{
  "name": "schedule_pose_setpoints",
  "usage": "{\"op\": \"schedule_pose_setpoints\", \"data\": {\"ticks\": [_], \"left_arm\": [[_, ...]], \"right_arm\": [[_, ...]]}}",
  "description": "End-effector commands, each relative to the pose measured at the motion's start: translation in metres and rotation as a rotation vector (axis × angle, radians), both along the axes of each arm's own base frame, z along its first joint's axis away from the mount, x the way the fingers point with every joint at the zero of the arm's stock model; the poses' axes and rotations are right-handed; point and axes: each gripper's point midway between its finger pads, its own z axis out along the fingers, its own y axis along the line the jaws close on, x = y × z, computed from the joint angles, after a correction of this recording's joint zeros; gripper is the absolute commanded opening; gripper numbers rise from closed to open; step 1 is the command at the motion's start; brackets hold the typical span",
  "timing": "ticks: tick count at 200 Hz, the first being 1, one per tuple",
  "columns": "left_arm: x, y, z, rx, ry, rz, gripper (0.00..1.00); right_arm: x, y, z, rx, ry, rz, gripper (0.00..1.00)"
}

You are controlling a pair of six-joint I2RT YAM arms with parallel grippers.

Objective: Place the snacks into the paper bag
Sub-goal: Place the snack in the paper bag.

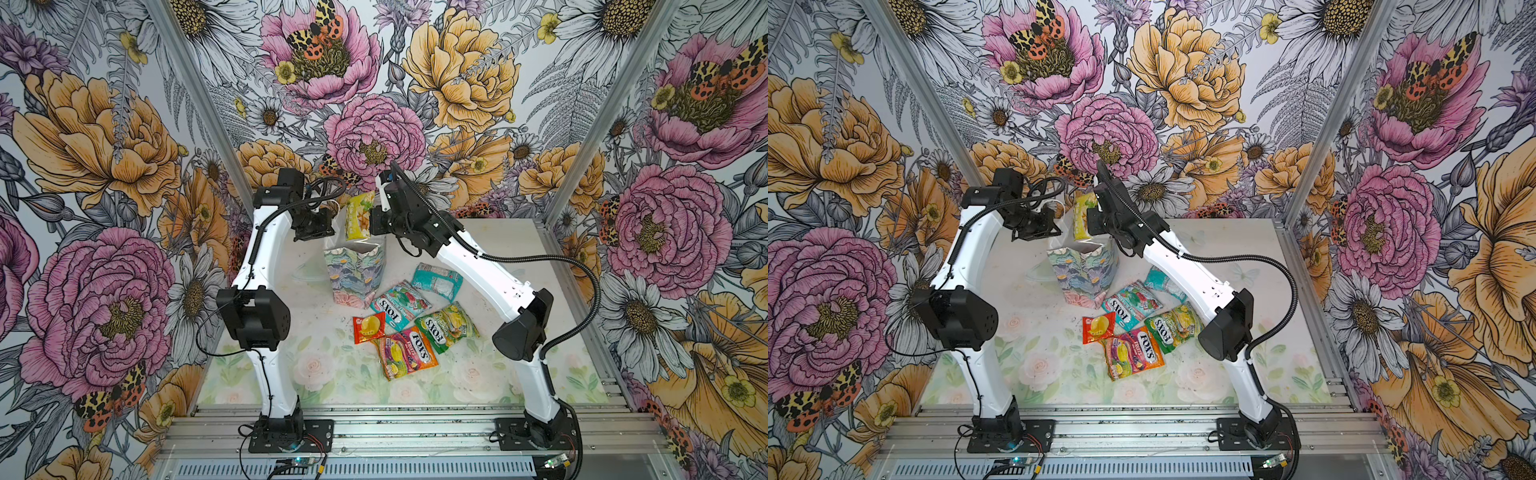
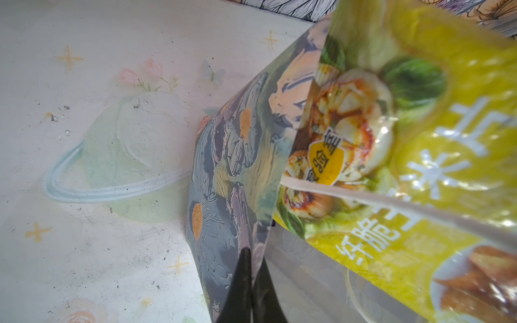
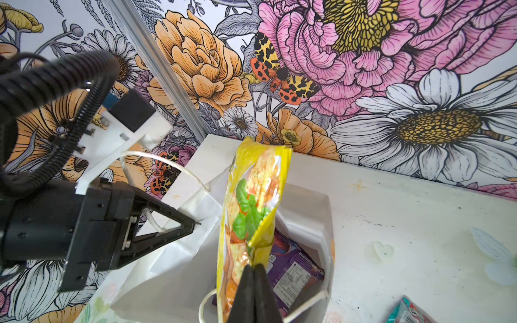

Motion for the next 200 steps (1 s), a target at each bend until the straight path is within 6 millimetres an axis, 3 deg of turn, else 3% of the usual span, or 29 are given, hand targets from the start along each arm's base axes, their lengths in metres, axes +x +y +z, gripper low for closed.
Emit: {"op": "schedule_pose_setpoints", "data": {"ticks": [1, 29, 52, 87, 131, 168, 200], "left_arm": [[-0.008, -0.004, 0.014, -0.030, -0.028, -0.025, 0.00], [-0.009, -0.003, 0.015, -0.032, -0.029, -0.023, 0.00], [-0.009, -0.004, 0.015, -0.033, -0.031, -0.025, 0.00], [-0.009, -0.005, 0.016, -0.035, -0.031, -0.026, 0.00], [-0.009, -0.004, 0.015, -0.035, -0.029, -0.026, 0.00], [-0.010, -0.004, 0.016, -0.035, -0.032, -0.026, 0.00], [-0.010, -0.004, 0.015, -0.032, -0.028, -0.024, 0.00]], "right_arm": [[-0.006, -0.001, 0.023, 0.050, -0.021, 0.011, 0.13], [-0.009, -0.006, 0.036, 0.066, -0.037, 0.008, 0.16], [-0.013, -0.009, 0.045, 0.077, -0.046, 0.012, 0.32], [-0.018, -0.017, 0.061, 0.093, -0.069, 0.006, 0.47], [-0.020, -0.030, 0.076, 0.099, -0.095, -0.015, 0.54], [-0.022, -0.045, 0.073, 0.085, -0.082, -0.036, 0.62], [-0.031, -0.075, 0.059, 0.050, -0.043, -0.083, 0.70]]}}
